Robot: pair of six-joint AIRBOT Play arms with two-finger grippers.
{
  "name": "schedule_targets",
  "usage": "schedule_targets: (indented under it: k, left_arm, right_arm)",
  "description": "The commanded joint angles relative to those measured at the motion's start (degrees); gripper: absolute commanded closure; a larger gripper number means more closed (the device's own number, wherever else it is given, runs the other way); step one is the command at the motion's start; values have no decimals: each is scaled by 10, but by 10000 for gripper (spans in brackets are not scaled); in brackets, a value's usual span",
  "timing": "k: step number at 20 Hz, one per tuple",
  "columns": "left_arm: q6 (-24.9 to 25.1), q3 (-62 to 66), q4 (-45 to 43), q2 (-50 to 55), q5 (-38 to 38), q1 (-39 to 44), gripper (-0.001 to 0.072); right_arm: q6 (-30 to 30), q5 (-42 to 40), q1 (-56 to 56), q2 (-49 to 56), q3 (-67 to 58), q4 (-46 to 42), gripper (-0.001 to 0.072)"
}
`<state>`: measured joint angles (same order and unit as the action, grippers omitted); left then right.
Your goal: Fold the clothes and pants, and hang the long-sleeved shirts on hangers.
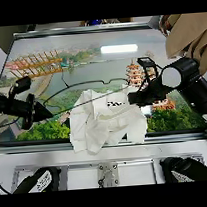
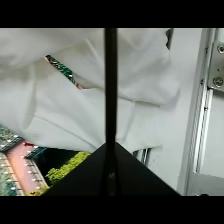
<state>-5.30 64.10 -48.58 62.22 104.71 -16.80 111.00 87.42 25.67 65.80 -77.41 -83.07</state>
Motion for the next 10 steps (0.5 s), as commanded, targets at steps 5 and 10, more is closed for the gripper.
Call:
schedule_targets:
  k: [5,10]
  left_arm:
    - [23,-89,-45,-21,-32,57,691]
    - [7,-89,-67,-2,-66,77,691]
  right_arm:
    - [0,7,-35,-10,-19,28,688]
    - [0,22,-35,-11,-19,28,688]
